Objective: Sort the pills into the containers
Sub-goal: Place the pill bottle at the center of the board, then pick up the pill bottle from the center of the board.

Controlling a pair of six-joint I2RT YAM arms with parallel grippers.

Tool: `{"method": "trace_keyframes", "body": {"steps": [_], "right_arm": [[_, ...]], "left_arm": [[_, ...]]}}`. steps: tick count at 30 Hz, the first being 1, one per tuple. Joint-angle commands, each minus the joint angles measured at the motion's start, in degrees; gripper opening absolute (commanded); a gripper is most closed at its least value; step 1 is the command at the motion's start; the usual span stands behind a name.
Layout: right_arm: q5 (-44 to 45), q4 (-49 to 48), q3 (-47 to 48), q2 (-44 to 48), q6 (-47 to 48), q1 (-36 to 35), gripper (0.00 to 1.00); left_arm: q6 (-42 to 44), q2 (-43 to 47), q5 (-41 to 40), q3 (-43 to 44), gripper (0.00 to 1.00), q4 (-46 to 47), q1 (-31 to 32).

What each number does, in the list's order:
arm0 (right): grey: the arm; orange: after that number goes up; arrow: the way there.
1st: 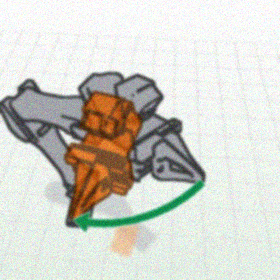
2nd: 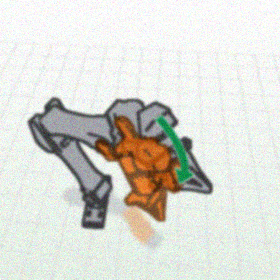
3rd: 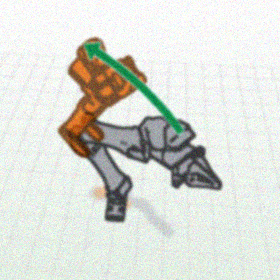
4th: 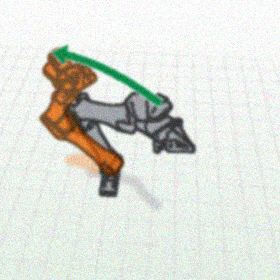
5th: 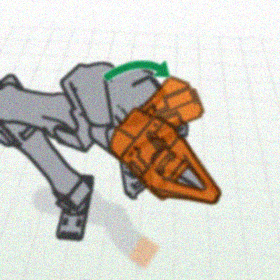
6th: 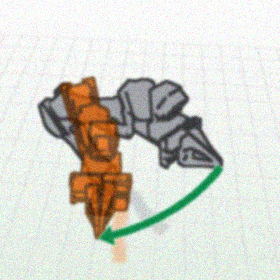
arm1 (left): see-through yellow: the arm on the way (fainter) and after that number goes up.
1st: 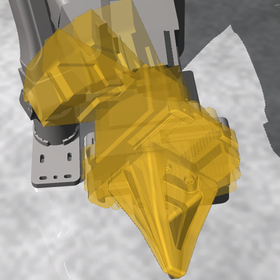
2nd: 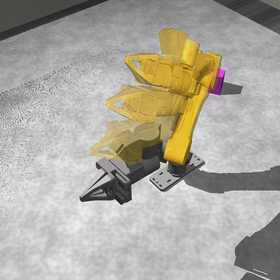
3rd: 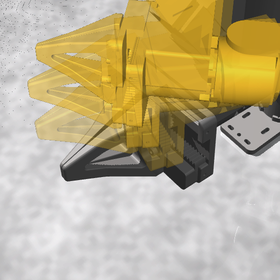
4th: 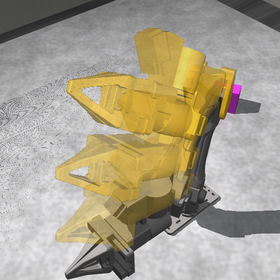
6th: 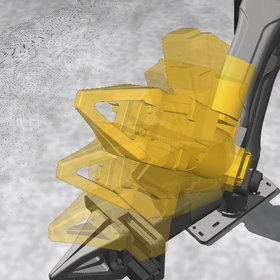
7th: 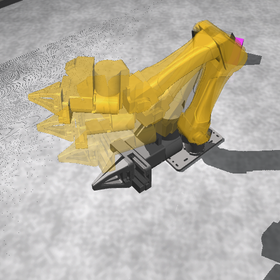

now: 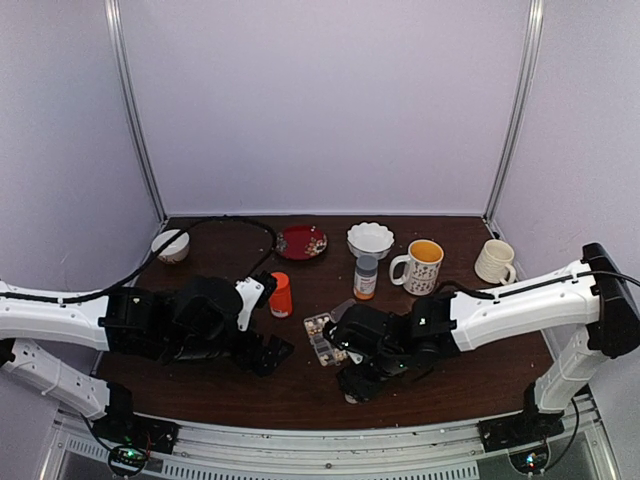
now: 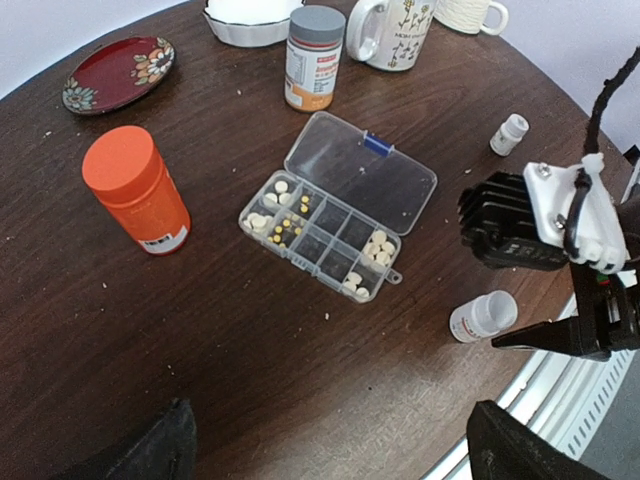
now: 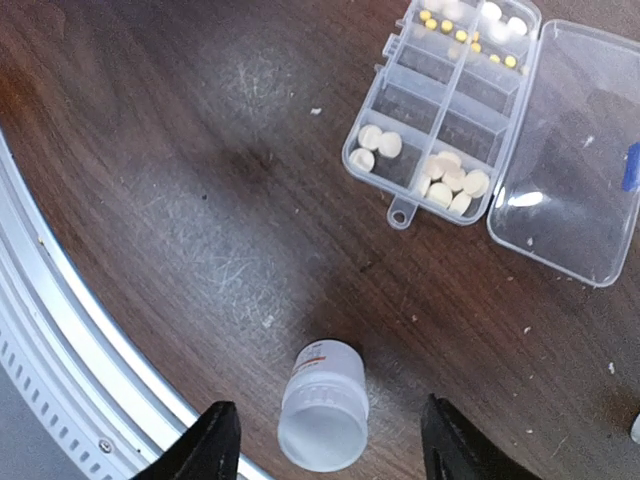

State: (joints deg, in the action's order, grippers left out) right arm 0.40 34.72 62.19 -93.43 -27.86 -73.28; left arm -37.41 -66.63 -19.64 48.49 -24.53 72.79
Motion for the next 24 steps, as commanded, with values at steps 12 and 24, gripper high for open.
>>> {"method": "trace_keyframes", "body": {"steps": [12, 24], "right_arm": [[14.03, 3.22, 4.3, 12.59, -11.98, -1.32, 0.64], [28.1, 3.59, 1.32, 18.5, -16.55, -1.74, 0.89]], "left_arm": [[4.3, 0.15, 11.29, -0.89, 0.98, -0.74, -0.33], [1.03, -10.88, 14.04, 4.13, 0.96, -0.29, 1.49]]}}
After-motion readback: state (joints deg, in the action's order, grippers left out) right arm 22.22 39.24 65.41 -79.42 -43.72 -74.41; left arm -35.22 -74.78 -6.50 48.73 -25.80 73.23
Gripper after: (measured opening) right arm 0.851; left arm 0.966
